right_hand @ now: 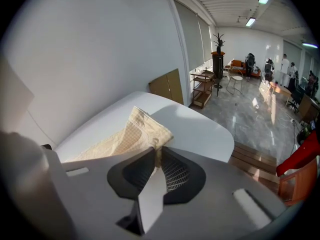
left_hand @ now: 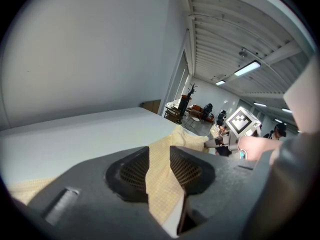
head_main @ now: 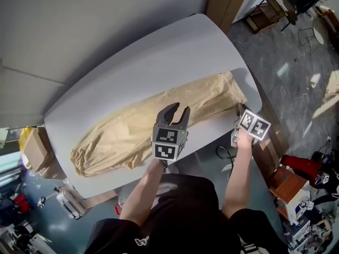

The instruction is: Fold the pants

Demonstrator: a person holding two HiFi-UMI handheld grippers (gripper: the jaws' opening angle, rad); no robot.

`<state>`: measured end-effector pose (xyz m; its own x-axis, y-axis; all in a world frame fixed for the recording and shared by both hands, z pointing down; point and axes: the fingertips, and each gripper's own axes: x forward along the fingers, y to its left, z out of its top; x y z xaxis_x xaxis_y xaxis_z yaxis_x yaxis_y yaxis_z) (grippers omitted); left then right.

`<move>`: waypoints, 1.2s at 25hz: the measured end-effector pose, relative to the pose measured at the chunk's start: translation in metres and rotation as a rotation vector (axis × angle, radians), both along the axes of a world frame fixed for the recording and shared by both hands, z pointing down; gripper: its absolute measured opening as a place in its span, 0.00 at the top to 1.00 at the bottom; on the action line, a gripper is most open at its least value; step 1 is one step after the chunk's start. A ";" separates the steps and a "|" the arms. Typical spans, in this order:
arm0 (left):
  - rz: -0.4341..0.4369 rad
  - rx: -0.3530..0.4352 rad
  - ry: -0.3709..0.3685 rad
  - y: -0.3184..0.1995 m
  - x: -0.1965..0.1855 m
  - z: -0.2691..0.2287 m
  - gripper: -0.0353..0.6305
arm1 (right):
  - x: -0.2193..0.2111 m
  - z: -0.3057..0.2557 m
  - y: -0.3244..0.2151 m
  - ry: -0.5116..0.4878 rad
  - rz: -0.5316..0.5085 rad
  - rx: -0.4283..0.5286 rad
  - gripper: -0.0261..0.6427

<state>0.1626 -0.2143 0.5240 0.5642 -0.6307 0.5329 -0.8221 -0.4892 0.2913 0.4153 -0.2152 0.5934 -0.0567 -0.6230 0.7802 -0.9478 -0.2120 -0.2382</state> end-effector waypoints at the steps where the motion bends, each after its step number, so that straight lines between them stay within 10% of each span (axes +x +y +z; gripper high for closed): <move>1: -0.004 0.002 0.006 0.001 -0.002 -0.001 0.74 | -0.003 -0.004 -0.002 0.006 -0.006 0.012 0.89; 30: -0.287 0.086 0.085 0.048 -0.121 -0.052 0.74 | -0.201 -0.167 -0.035 0.184 -0.514 0.364 0.89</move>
